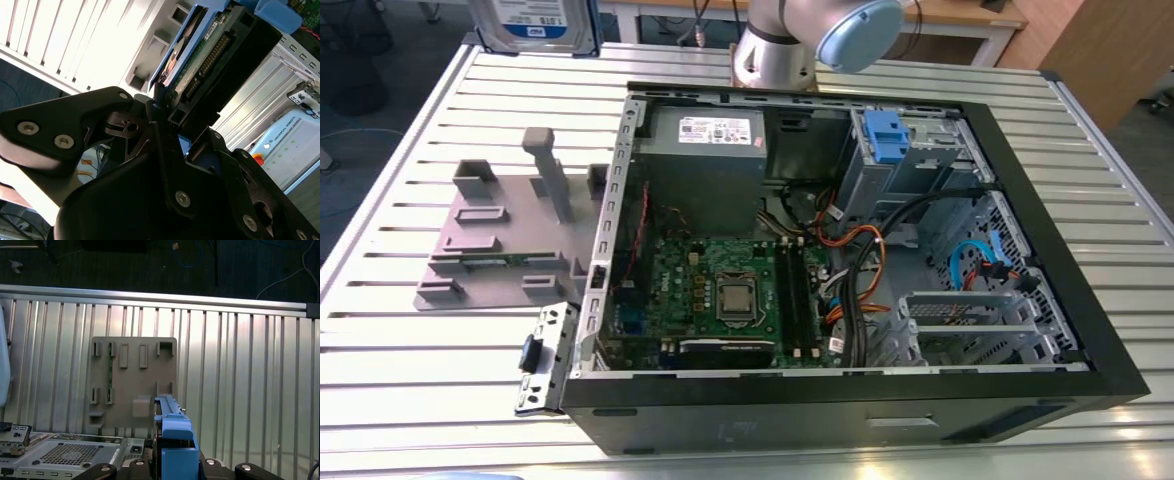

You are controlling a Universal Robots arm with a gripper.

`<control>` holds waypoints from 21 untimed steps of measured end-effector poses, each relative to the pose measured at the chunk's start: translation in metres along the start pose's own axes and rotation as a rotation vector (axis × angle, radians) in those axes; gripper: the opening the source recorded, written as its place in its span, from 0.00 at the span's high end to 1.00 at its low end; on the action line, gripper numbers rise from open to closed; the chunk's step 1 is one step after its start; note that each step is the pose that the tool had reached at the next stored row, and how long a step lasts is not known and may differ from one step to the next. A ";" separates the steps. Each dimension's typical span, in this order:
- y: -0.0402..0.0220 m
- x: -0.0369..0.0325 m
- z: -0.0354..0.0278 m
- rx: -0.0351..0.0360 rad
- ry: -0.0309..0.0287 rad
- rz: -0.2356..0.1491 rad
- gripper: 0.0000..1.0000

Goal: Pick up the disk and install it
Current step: 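Pick up the disk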

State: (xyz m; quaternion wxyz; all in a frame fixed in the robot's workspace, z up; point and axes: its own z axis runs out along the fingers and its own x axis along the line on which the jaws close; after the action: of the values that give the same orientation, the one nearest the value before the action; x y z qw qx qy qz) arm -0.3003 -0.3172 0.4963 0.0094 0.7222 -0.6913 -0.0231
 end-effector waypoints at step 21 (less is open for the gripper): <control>-0.0159 0.0007 -0.0007 0.0000 0.0000 0.000 0.63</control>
State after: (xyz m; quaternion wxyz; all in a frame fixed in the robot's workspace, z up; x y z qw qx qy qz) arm -0.2844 -0.3172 0.4963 0.0094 0.7222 -0.6912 -0.0231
